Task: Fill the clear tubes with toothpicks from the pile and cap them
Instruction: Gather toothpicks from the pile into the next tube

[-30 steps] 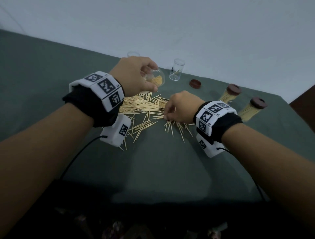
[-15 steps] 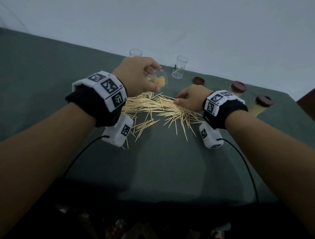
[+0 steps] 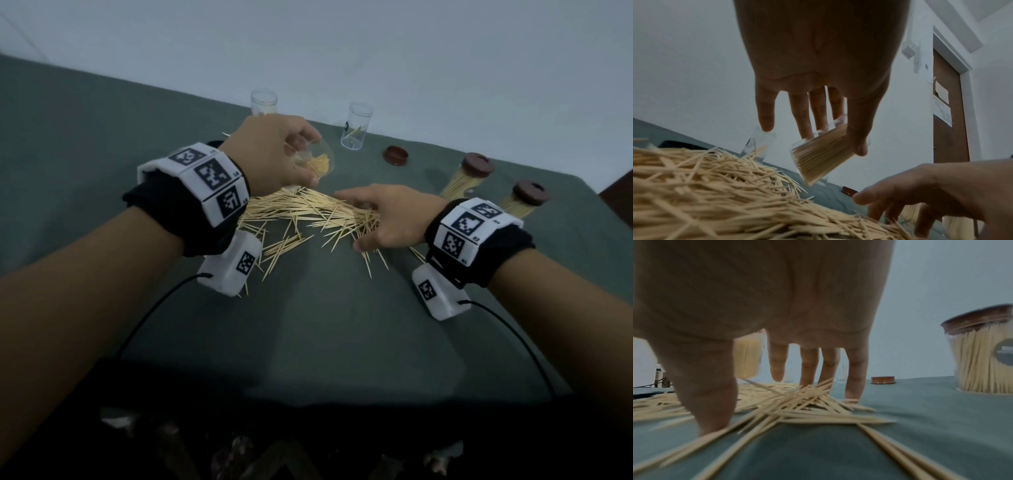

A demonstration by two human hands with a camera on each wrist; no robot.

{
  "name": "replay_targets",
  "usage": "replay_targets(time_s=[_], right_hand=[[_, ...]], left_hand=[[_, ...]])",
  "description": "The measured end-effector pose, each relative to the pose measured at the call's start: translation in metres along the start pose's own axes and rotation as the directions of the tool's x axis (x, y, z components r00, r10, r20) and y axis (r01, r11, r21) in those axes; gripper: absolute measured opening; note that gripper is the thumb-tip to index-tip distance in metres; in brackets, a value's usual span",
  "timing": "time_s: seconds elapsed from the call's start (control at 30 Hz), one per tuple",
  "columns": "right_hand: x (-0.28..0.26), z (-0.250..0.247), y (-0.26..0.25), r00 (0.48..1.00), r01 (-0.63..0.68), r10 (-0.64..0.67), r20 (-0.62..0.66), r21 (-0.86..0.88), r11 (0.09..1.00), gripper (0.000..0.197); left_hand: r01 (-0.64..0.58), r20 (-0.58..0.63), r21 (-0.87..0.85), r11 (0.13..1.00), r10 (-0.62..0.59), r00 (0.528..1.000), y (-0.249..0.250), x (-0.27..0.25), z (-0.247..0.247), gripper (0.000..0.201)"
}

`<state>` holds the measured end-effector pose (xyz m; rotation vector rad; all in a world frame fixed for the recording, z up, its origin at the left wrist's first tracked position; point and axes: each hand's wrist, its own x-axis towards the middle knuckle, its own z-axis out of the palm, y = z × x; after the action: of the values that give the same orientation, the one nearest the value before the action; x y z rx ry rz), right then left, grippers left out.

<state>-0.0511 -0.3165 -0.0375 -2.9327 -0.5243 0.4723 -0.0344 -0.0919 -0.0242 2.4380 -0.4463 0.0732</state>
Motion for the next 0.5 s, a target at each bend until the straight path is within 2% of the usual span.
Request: replay_targets(time_s=[0.17,0.37,0.5], right_hand=[[-0.004,0.004,0.005,0.999,0.038,-0.038,-0.027,-0.006,0.999,0.083],[-0.002,-0.001,0.018,0.997,-0.069,0.066,-0.042,-0.063,0.996,0.083],[0.0,-0.001,0.014,0.998,-0.033,0.03,-0.05,-0.044,0.998,0.088]], left_hand=[[0.009,0.02,0.019,1.0,-0.01,1.0,0.001,0.0,0.003,0.061],[0.021,0.022,0.024,1.0,-0.021,1.0,0.0,0.0,0.004,0.061],[0.023,0.024,0.023,0.999,-0.024,0.999,-0.002,0.0,0.005,0.061]])
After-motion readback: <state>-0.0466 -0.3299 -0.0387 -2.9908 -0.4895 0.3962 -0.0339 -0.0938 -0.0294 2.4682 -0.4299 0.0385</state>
